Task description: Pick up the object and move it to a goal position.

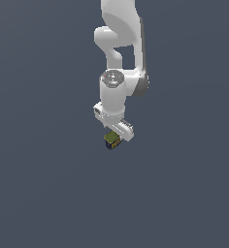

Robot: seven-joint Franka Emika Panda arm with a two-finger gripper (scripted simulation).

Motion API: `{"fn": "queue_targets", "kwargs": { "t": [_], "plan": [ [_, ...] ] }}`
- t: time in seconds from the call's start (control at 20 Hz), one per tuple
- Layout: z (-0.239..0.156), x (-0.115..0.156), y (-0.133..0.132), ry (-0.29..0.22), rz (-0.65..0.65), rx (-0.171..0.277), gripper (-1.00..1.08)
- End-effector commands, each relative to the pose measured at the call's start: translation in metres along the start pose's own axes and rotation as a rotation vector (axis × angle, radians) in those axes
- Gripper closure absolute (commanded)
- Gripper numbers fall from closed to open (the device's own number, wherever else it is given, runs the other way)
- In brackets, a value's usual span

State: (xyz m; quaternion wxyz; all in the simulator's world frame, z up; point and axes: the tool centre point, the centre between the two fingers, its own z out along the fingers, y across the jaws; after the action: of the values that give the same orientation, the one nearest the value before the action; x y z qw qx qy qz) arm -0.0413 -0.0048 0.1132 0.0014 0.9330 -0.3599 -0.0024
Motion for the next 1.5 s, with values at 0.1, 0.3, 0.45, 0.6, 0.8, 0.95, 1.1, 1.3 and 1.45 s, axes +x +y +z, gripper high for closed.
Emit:
{"fn": "queue_targets", "kwargs": {
  "t": [0.1, 0.3, 0.45, 0.6, 0.8, 0.95, 1.1, 1.3, 1.45],
  "plan": [
    [0.003, -0.003, 0.0, 0.002, 0.062, 0.003, -0.92],
    [0.004, -0.004, 0.0, 0.003, 0.089, 0.004, -0.92],
    [0.005, -0.005, 0.0, 0.003, 0.096, 0.005, -0.92],
    [0.006, -0.005, 0.0, 0.003, 0.091, 0.004, -0.92],
    [0.017, -0.005, 0.0, 0.003, 0.092, 0.004, -0.92],
    [0.031, -0.005, 0.001, 0.003, 0.094, 0.004, -0.92],
    [0.045, -0.005, 0.001, 0.003, 0.095, 0.004, -0.92],
    [0.054, -0.005, 0.0, 0.003, 0.096, 0.004, -0.92],
    [0.055, -0.005, 0.0, 0.003, 0.096, 0.004, 1.08]
  ]
}}
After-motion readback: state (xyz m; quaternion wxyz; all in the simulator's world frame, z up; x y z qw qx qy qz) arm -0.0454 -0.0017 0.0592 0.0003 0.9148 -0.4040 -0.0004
